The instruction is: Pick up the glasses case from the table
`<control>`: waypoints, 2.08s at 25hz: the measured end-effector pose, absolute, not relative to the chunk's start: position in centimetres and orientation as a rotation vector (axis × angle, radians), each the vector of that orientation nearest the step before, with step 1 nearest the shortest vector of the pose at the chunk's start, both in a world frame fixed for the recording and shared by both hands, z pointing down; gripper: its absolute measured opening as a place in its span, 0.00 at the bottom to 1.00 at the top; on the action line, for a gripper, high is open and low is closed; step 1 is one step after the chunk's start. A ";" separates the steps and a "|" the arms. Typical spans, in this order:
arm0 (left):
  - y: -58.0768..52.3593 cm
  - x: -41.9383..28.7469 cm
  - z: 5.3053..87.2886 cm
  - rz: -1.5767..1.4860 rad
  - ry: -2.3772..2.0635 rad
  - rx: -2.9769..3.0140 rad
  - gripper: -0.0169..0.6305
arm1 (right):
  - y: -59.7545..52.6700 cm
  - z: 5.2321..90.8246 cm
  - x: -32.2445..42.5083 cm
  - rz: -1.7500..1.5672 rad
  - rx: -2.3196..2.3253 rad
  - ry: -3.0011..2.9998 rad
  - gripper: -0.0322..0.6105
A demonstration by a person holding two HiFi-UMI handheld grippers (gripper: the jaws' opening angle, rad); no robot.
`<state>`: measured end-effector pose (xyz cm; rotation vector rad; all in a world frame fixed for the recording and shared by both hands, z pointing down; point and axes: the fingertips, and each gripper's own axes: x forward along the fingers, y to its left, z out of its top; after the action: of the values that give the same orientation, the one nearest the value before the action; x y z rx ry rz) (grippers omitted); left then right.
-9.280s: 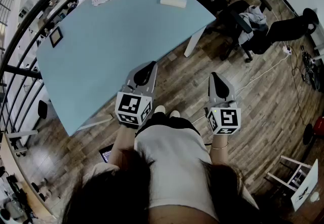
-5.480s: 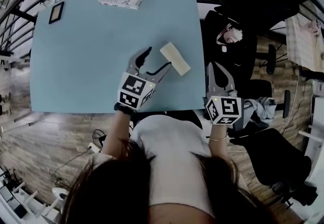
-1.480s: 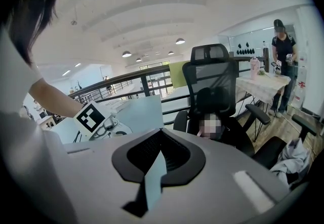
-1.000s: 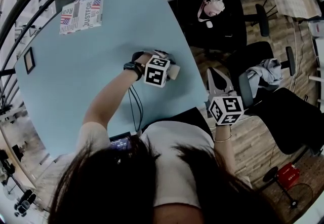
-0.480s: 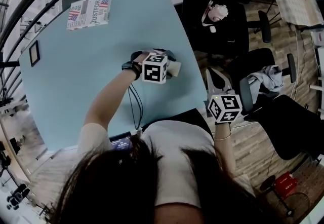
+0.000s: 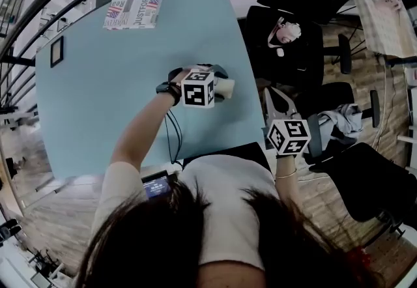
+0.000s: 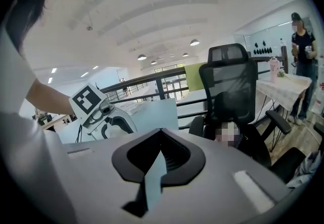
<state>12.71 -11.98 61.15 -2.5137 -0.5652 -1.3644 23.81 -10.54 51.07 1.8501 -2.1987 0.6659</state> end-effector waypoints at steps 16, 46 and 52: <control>-14.1 9.7 55.0 -1.188 0.027 -2.797 0.55 | -12.6 48.1 21.1 0.565 1.677 -2.384 0.05; -17.5 -1.8 38.2 -0.117 1.191 -2.913 0.55 | -17.3 41.2 14.7 0.266 1.481 -2.577 0.05; -16.9 -3.1 36.3 0.105 1.310 -2.892 0.55 | -17.7 39.8 14.6 0.217 1.496 -2.593 0.05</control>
<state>-3.11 -16.85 36.28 -2.8923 1.3096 0.1053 14.62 -17.69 39.75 1.4960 -2.5931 0.2172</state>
